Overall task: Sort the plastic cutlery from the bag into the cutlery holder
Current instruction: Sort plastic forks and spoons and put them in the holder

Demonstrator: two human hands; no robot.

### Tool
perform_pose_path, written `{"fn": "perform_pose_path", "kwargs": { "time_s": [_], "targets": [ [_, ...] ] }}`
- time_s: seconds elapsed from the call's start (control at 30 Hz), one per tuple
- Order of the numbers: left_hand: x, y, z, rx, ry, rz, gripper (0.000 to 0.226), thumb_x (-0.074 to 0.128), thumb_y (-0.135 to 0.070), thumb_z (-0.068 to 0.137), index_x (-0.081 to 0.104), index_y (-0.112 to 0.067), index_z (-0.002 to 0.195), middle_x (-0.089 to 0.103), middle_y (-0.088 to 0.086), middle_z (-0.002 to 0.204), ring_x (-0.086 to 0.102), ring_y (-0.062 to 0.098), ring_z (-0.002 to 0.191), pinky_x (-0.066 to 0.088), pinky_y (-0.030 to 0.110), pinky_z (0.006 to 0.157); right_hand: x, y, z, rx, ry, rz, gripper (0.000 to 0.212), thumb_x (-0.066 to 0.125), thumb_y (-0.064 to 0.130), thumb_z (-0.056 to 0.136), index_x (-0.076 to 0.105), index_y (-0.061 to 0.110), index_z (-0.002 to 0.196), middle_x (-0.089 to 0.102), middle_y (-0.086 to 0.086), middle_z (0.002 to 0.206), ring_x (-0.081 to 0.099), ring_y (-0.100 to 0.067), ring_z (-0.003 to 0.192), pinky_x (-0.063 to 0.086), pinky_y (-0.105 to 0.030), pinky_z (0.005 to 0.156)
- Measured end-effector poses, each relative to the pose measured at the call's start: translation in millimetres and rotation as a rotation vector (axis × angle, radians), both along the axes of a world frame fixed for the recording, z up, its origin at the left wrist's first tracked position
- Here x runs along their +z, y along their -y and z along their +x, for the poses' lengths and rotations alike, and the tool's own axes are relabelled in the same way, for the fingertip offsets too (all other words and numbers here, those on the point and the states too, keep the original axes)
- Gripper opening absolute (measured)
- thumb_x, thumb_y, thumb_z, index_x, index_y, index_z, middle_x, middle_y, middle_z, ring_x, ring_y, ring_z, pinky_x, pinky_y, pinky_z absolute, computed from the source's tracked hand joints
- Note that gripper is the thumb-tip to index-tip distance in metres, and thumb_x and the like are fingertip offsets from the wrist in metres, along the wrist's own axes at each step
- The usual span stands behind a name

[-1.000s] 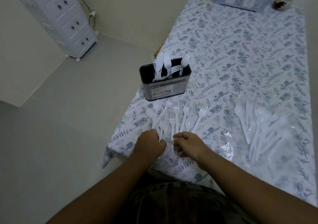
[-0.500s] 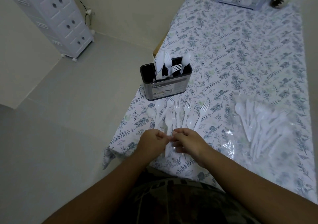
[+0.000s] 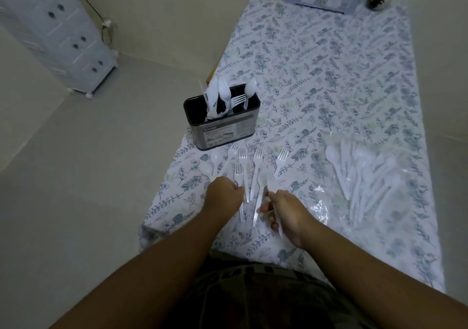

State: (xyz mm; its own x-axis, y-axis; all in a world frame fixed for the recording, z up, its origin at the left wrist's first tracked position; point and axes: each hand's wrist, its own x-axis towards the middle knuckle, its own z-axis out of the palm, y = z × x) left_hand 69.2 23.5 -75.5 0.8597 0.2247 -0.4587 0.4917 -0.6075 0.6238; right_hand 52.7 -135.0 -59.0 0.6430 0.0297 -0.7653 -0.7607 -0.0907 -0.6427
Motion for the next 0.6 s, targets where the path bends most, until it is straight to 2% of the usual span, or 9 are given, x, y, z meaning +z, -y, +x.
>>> {"fn": "perform_pose_path", "kwargs": {
  "time_s": [0.1,0.17,0.3,0.37,0.47,0.53,0.6],
  "targets": [
    [-4.6,-1.0,1.2,0.025,-0.019,-0.026,0.036,0.067,-0.024,0.091,0.069,0.004,0.068,0.069,0.017,0.063,0.064,0.021,0.053,0.058,0.032,0.061,2.0,5.4,-2.9,-0.002,-0.032,0.046,0.019,0.044,0.022,0.107,0.055,0.007,0.106,0.056,-0.008,0.072,0.043,-0.017,0.051,0.036,-0.028,0.042],
    [-2.0,-2.9,-2.3,0.111,-0.02,-0.113,0.032,0.067,-0.023,0.092,0.069,0.001,0.071,0.069,0.013,0.061,0.064,0.017,0.051,0.058,0.03,0.058,2.7,8.4,-1.9,-0.025,-0.042,0.069,0.015,0.046,0.017,0.106,0.056,0.006,0.109,0.056,-0.009,0.076,0.051,-0.019,0.058,0.045,-0.028,0.044],
    [16.4,0.0,-13.7,0.215,-0.044,-0.431,0.022,0.069,-0.023,0.093,0.071,-0.003,0.083,0.068,0.007,0.063,0.06,0.013,0.051,0.051,0.026,0.052,3.5,4.9,1.9,-0.056,-0.023,0.148,0.019,0.049,0.017,0.106,0.054,0.0,0.114,0.06,-0.018,0.094,0.066,-0.028,0.075,0.061,-0.041,0.06],
    [20.7,6.6,-17.9,0.178,-0.063,-0.483,0.02,0.068,-0.022,0.093,0.072,-0.005,0.084,0.068,0.004,0.062,0.06,0.011,0.051,0.048,0.024,0.05,4.9,3.1,2.7,-0.017,-0.012,0.164,0.024,0.049,0.018,0.107,0.053,-0.002,0.12,0.068,-0.023,0.102,0.069,-0.037,0.084,0.062,-0.044,0.065],
    [19.5,15.8,-18.8,0.006,0.015,-0.373,0.021,0.066,-0.023,0.094,0.075,-0.008,0.082,0.071,0.0,0.064,0.065,0.008,0.053,0.051,0.023,0.052,7.2,2.5,3.2,0.004,-0.026,0.226,0.02,0.048,0.019,0.107,0.053,0.0,0.108,0.068,-0.027,0.099,0.07,-0.039,0.081,0.059,-0.047,0.073],
    [15.9,18.2,-14.5,-0.242,0.125,-0.174,0.023,0.062,-0.025,0.095,0.076,-0.012,0.08,0.069,-0.004,0.064,0.063,0.003,0.057,0.048,0.021,0.057,6.7,5.4,3.2,0.041,-0.029,0.197,0.021,0.045,0.023,0.109,0.052,0.007,0.098,0.063,-0.022,0.09,0.065,-0.03,0.066,0.053,-0.042,0.062],
    [15.5,20.5,-8.3,-0.429,0.17,-0.072,0.023,0.058,-0.025,0.097,0.076,-0.015,0.085,0.07,-0.003,0.071,0.061,0.005,0.064,0.046,0.022,0.06,3.9,10.2,3.6,0.055,-0.006,0.143,0.023,0.042,0.023,0.109,0.054,0.008,0.096,0.06,-0.015,0.089,0.054,-0.019,0.061,0.043,-0.033,0.055]
  ]
}}
